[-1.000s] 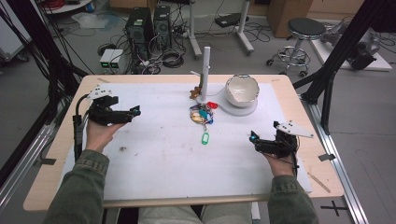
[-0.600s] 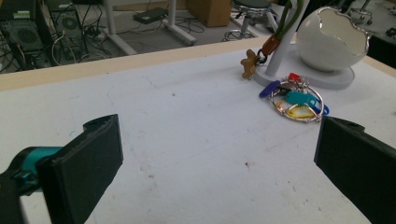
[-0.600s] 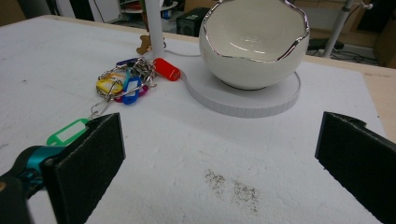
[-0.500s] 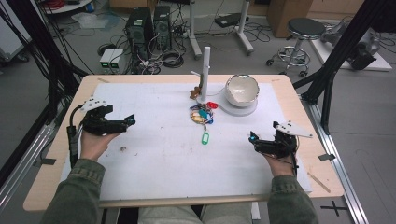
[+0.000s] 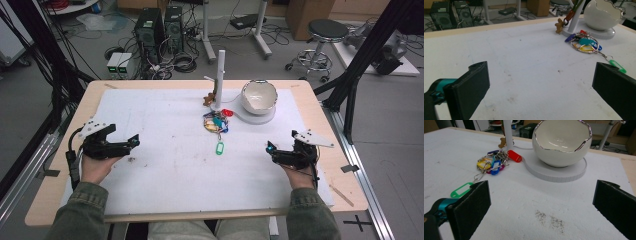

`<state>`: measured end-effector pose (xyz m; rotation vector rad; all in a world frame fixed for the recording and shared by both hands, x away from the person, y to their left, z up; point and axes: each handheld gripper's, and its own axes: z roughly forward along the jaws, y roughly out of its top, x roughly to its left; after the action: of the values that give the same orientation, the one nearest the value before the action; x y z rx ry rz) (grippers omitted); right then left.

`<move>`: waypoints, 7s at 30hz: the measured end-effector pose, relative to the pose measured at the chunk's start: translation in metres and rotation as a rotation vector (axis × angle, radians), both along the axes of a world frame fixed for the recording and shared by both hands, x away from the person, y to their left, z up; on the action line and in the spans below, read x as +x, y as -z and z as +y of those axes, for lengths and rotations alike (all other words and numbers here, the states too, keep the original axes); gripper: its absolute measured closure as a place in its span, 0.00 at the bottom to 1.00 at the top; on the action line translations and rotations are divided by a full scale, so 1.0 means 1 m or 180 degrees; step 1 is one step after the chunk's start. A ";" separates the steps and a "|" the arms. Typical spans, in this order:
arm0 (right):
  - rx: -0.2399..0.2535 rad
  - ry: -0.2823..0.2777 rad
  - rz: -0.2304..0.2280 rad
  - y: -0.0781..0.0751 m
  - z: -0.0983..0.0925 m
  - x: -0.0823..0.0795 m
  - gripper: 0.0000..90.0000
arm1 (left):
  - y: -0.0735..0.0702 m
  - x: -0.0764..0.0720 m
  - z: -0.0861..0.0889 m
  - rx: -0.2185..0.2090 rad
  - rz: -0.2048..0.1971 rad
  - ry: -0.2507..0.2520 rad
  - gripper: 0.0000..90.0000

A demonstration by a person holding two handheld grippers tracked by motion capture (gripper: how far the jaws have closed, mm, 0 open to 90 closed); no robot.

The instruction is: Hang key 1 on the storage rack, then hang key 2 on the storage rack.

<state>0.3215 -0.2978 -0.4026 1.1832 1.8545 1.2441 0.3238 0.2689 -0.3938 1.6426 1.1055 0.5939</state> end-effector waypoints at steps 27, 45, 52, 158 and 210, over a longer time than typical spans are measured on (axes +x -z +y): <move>0.0076 -0.0121 0.0153 -0.003 0.004 0.004 0.01 | 0.032 -0.028 0.027 -0.0034 -0.0015 -0.0423 0.02; -0.0075 -0.0485 0.0399 -0.028 0.032 0.037 0.01 | 0.034 -0.026 0.029 -0.0050 0.0067 -0.0469 0.02; -0.0220 -0.0604 0.0579 -0.028 0.049 0.055 0.01 | 0.034 -0.026 0.029 -0.0048 0.0082 -0.0464 0.02; -0.0800 -0.0352 0.1874 0.016 0.173 0.181 0.79 | 0.034 -0.025 0.028 -0.0129 0.0063 -0.0361 0.02; -0.0248 -0.0411 0.1571 -0.075 0.116 0.150 0.79 | 0.034 -0.023 0.028 -0.0175 0.0053 -0.0366 0.02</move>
<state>0.4714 -0.1817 -0.3272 1.4401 2.3429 0.9913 0.3004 0.2974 -0.4281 1.5471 1.2245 0.6196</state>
